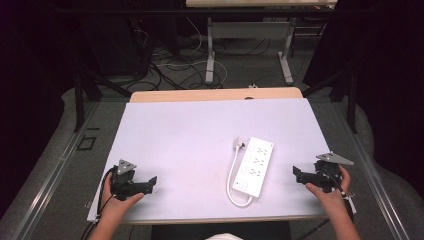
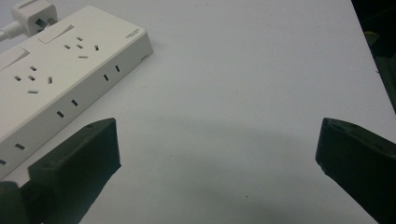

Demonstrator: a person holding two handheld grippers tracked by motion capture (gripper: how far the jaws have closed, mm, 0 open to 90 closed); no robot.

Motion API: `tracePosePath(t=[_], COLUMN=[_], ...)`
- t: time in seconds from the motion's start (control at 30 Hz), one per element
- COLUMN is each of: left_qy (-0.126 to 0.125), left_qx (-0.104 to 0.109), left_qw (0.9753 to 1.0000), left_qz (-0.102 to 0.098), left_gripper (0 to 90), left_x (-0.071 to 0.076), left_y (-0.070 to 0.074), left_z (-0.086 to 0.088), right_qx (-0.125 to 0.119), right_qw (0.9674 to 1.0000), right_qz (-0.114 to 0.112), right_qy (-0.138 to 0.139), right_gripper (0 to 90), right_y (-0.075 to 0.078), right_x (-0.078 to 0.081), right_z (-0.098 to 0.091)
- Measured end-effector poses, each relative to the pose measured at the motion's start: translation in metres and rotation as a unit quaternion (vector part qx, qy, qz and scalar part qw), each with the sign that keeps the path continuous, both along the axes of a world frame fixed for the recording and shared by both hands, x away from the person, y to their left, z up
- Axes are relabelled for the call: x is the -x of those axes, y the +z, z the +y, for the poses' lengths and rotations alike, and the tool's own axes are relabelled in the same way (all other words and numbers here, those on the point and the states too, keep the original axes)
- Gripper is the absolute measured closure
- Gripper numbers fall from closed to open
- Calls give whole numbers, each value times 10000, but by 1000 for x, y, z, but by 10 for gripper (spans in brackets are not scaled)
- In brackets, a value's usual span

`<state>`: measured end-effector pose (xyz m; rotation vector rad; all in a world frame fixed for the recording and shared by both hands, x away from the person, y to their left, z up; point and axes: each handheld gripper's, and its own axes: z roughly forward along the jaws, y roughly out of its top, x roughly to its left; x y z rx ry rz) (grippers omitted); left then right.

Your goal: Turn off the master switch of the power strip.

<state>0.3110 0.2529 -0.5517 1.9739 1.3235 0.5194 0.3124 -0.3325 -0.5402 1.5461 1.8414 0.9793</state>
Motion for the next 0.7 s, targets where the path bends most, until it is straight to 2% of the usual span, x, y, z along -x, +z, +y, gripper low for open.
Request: tracePosePath(t=[0.33, 0.7], left_qy=[34, 0], left_qx=[-13, -48], left_qw=[10000, 10000], left_qz=[-26, 33], left_gripper=[22, 26], left_x=[0, 1], left_y=[0, 2], left_z=[-1, 1], right_qx=[-4, 24], right_qw=[9998, 9990], right_qz=[88, 169], right_qy=[156, 419], right_gripper=[0, 5], right_y=[2, 6], right_x=[1, 4], right_z=[1, 14])
